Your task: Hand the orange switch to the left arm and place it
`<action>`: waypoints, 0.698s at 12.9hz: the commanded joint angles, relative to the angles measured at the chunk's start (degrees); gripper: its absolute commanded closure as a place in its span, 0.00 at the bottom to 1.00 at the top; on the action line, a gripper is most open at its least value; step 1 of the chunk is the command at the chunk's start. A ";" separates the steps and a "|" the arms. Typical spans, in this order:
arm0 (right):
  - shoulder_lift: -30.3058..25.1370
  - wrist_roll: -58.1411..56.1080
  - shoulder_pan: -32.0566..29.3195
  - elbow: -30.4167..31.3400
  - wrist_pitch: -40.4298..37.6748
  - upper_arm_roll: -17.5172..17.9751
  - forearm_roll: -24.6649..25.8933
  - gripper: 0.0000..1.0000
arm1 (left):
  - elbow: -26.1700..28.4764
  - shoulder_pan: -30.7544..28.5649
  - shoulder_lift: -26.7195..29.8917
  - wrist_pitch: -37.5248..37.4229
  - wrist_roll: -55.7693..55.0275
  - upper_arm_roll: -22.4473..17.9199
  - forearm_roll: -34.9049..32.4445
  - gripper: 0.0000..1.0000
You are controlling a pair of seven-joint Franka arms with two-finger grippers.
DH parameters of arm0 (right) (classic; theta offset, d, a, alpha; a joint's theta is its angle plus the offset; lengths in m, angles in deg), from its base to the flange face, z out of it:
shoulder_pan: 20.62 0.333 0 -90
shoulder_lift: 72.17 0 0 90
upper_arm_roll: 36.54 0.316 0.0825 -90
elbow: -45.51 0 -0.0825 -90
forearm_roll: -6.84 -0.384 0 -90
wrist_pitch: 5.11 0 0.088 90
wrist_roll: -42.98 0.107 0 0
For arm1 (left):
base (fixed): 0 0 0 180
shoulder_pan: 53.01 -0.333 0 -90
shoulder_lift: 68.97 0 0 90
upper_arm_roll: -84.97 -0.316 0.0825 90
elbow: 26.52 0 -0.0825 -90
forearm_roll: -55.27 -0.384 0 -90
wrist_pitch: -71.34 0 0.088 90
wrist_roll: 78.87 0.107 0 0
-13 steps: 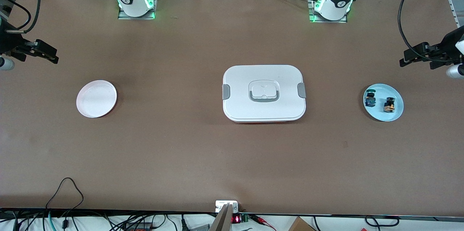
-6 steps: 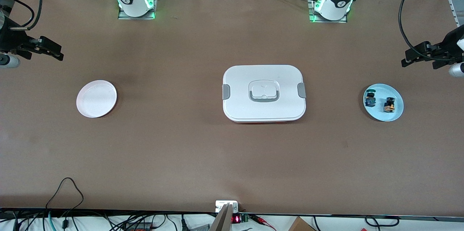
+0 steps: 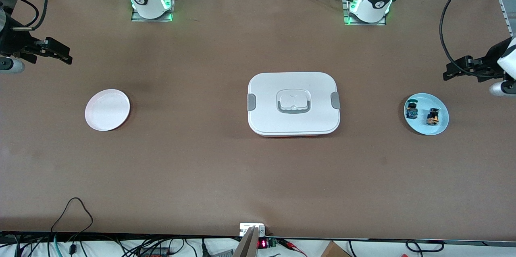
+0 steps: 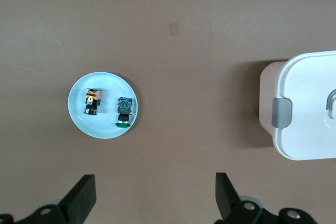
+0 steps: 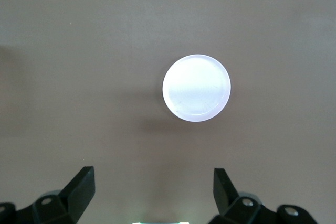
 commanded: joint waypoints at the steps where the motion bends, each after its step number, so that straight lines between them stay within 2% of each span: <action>1: -0.09 -0.71 0.15 -0.93 -1.12 0.02 -0.63 0.00 | -2.55 0.62 -3.47 0.23 0.17 -0.22 -1.27 0.00; 4: 0.00 -0.53 -0.03 -0.93 -1.04 -0.07 -1.07 0.00 | -5.97 0.71 -5.43 0.32 0.09 -0.13 -1.35 0.00; 9: -0.09 -0.44 0.06 -0.84 -0.86 -0.07 -1.07 0.00 | -8.43 0.00 -5.17 0.85 0.00 -0.30 -1.97 0.00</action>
